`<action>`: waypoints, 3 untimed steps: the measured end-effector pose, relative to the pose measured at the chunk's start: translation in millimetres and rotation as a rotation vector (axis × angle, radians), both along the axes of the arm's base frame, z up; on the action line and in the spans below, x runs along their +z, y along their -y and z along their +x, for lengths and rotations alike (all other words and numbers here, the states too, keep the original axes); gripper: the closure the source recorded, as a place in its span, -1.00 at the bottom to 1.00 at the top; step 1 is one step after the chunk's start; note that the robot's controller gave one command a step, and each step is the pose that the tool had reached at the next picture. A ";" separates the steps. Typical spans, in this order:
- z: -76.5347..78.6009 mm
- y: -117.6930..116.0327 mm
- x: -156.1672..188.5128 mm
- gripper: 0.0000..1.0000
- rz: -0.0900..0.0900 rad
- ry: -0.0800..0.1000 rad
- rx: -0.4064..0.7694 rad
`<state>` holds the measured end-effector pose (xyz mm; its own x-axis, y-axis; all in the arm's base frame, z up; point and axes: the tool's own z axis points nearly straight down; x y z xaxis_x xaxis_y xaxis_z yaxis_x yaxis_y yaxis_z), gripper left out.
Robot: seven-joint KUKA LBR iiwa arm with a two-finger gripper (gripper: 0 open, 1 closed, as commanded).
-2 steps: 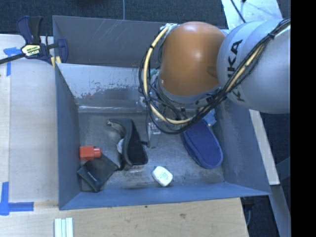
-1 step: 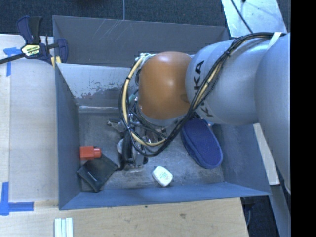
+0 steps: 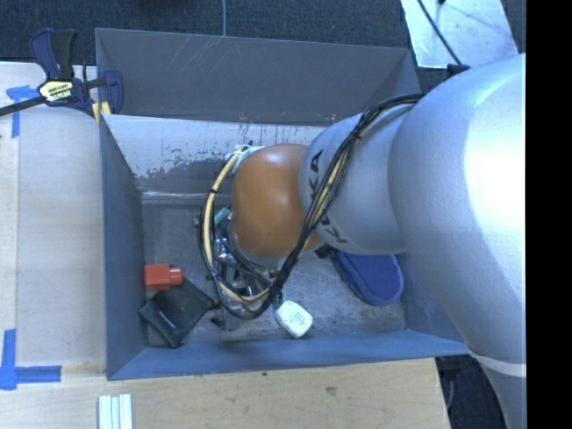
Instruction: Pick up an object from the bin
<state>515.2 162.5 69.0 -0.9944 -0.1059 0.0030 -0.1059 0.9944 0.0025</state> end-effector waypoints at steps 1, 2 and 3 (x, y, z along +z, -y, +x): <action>2.6 0.4 2.3 1.00 0.002 0.009 -0.001; -4.2 3.6 104.0 1.00 0.001 0.013 0.002; -18.7 7.2 146.1 1.00 0.000 0.011 0.021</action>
Offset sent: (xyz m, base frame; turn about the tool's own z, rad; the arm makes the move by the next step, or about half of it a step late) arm 0.0000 0.0000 0.0000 0.0000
